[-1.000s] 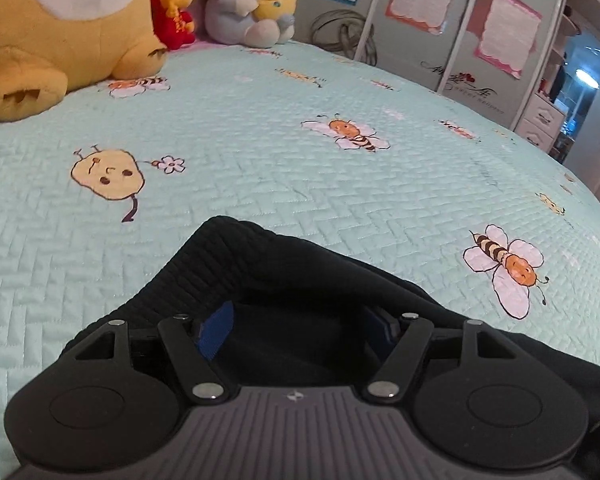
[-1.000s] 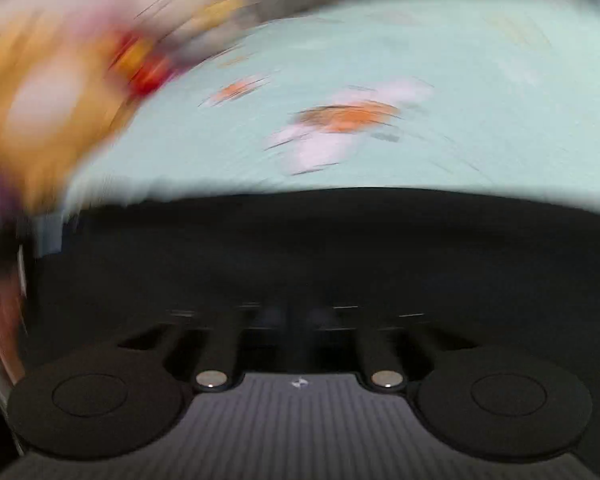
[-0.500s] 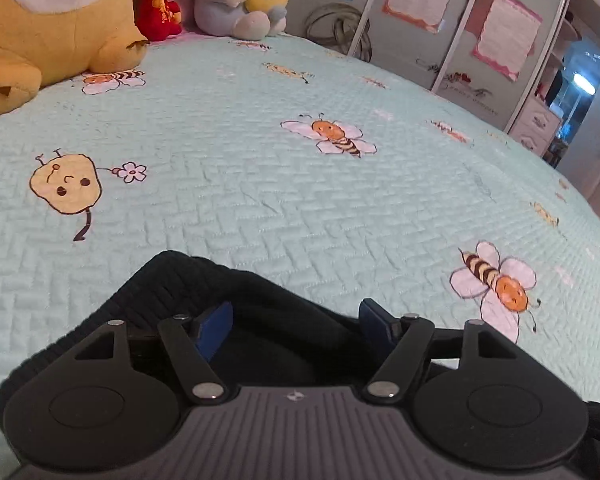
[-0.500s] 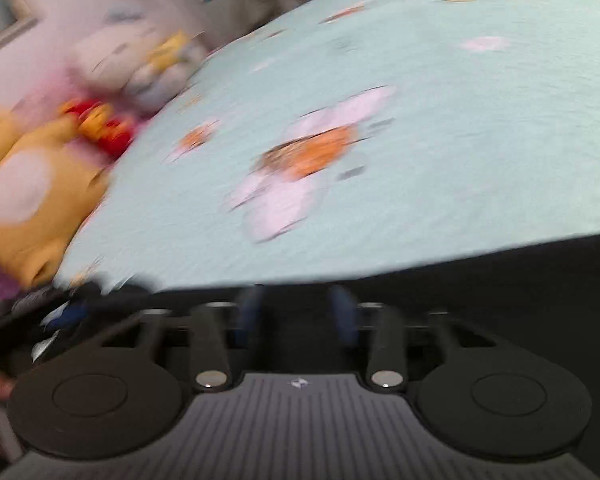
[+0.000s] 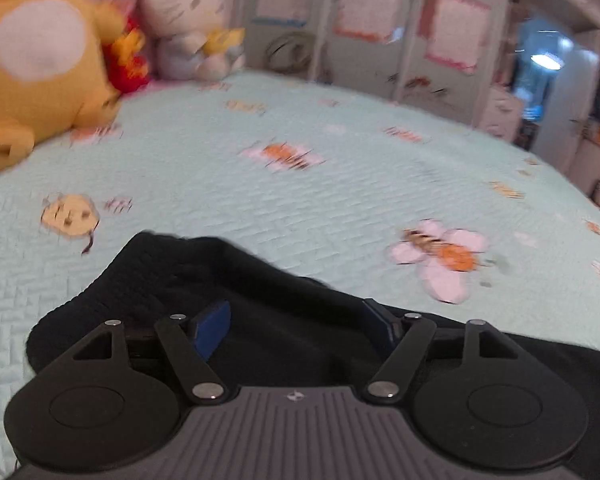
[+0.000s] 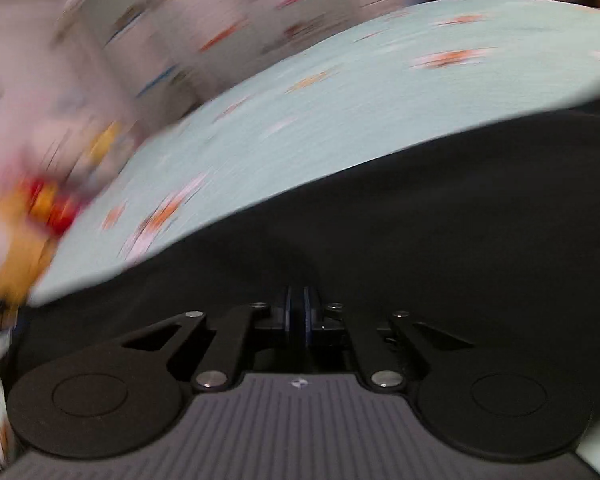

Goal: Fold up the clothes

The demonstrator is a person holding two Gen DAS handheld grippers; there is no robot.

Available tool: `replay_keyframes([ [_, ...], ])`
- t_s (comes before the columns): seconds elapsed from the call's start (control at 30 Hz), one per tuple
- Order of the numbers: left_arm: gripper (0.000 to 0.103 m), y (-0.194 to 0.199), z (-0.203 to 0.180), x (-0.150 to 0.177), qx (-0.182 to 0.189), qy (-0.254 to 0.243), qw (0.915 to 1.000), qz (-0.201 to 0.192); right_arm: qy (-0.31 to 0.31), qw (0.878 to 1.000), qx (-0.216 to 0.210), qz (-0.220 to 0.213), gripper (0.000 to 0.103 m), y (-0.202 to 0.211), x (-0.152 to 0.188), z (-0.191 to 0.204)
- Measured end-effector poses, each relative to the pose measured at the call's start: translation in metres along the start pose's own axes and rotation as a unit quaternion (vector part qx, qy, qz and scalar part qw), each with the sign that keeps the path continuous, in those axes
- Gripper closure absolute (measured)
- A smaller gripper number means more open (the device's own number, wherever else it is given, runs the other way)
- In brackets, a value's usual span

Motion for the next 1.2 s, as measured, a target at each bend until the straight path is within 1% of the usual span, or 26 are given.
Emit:
replay_keyframes([
  [0.07, 0.027, 0.024, -0.021, 0.007, 0.015, -0.022, 0.9995, -0.018, -0.009, 1.000, 0.012, -0.026, 0.080, 0.022, -0.008, -0.009],
  [0.1, 0.027, 0.032, -0.036, 0.016, 0.030, -0.036, 0.9988, -0.016, -0.013, 0.999, 0.019, -0.039, 0.077, 0.033, -0.011, -0.013],
  [0.17, 0.026, 0.048, -0.068, 0.034, 0.062, -0.066, 0.9958, -0.013, -0.018, 0.997, 0.029, -0.062, 0.063, 0.053, -0.017, -0.019],
  [0.2, 0.026, 0.054, -0.085, 0.047, 0.078, -0.094, 0.9924, -0.010, -0.007, 0.998, 0.029, -0.061, 0.060, 0.055, -0.015, -0.017],
  [0.23, 0.026, 0.060, -0.101, 0.061, 0.092, -0.123, 0.9881, -0.008, 0.009, 0.998, 0.042, -0.052, 0.059, 0.057, -0.012, -0.020],
  [0.3, 0.026, 0.067, -0.123, 0.090, 0.108, -0.181, 0.9774, 0.002, 0.040, 0.994, 0.095, -0.040, 0.063, 0.060, -0.005, -0.035],
  [0.37, 0.026, 0.074, -0.135, 0.112, 0.120, -0.236, 0.9644, 0.008, 0.036, 0.987, 0.141, -0.072, 0.064, 0.081, -0.013, -0.054],
  [0.4, 0.027, 0.079, -0.139, 0.116, 0.116, -0.256, 0.9596, 0.001, 0.032, 0.985, 0.146, -0.087, 0.064, 0.091, -0.018, -0.058],
  [0.43, 0.027, 0.084, -0.143, 0.117, 0.116, -0.264, 0.9575, -0.007, 0.033, 0.984, 0.144, -0.098, 0.063, 0.100, -0.023, -0.059],
  [0.47, 0.026, 0.086, -0.147, 0.116, 0.125, -0.257, 0.9581, -0.007, 0.047, 0.986, 0.126, -0.100, 0.063, 0.106, -0.025, -0.054],
  [0.5, 0.025, 0.086, -0.151, 0.115, 0.141, -0.243, 0.9597, 0.002, 0.060, 0.987, 0.108, -0.102, 0.062, 0.111, -0.025, -0.048],
  [0.53, 0.025, 0.083, -0.155, 0.116, 0.150, -0.236, 0.9601, 0.011, 0.071, 0.988, 0.090, -0.100, 0.057, 0.112, -0.022, -0.039],
  [0.57, 0.025, 0.080, -0.158, 0.119, 0.151, -0.240, 0.9589, 0.016, 0.081, 0.989, 0.071, -0.098, 0.053, 0.112, -0.018, -0.029],
  [0.63, 0.025, 0.078, -0.164, 0.129, 0.142, -0.256, 0.9558, 0.024, 0.105, 0.990, 0.035, -0.084, 0.051, 0.103, -0.003, -0.010],
  [0.67, 0.025, 0.080, -0.165, 0.133, 0.137, -0.258, 0.9560, 0.026, 0.120, 0.989, 0.028, -0.076, 0.051, 0.098, 0.003, -0.005],
  [0.7, 0.025, 0.082, -0.165, 0.136, 0.134, -0.257, 0.9566, 0.029, 0.124, 0.988, 0.049, -0.071, 0.051, 0.093, 0.005, -0.011],
  [0.73, 0.025, 0.084, -0.163, 0.135, 0.136, -0.251, 0.9578, 0.031, 0.099, 0.989, 0.085, -0.071, 0.052, 0.092, 0.001, -0.031],
  [0.8, 0.025, 0.089, -0.158, 0.131, 0.139, -0.240, 0.9603, 0.034, 0.039, 0.985, 0.147, -0.077, 0.062, 0.095, -0.009, -0.071],
  [0.83, 0.025, 0.092, -0.156, 0.130, 0.141, -0.234, 0.9614, 0.036, -0.027, 0.983, 0.146, -0.108, 0.068, 0.111, -0.019, -0.093],
  [0.87, 0.025, 0.094, -0.154, 0.127, 0.141, -0.228, 0.9628, 0.037, -0.092, 0.976, 0.144, -0.138, 0.066, 0.126, -0.029, -0.116],
  [0.9, 0.025, 0.095, -0.152, 0.123, 0.139, -0.221, 0.9647, 0.035, -0.145, 0.964, 0.146, -0.167, 0.063, 0.142, -0.038, -0.136],
  [0.97, 0.025, 0.096, -0.153, 0.115, 0.140, -0.210, 0.9671, 0.034, -0.178, 0.946, 0.174, -0.209, 0.050, 0.171, -0.048, -0.168],
  [1.03, 0.024, 0.096, -0.156, 0.113, 0.148, -0.196, 0.9685, 0.043, -0.232, 0.938, 0.152, -0.209, 0.050, 0.178, -0.049, -0.192],
  [1.1, 0.024, 0.095, -0.160, 0.119, 0.147, -0.187, 0.9690, 0.068, -0.285, 0.926, 0.130, -0.210, 0.050, 0.184, -0.049, -0.215],
  [1.17, 0.024, 0.096, -0.161, 0.123, 0.144, -0.187, 0.9688, 0.076, -0.340, 0.911, 0.105, -0.208, 0.042, 0.178, -0.041, -0.236],
  [1.2, 0.024, 0.097, -0.162, 0.123, 0.143, -0.189, 0.9685, 0.076, -0.366, 0.903, 0.092, -0.207, 0.041, 0.171, -0.038, -0.242],
])
Point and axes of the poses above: each gripper's, at about its wrist camera, not at the fingertips, and y roughly against the way its jaws point, z to its left, x to its underside, the point moved 7 cm from there along -y, roughly the way its jaws point, and after that the axes turned 7 degrees about -z, right-handed, at the moved point
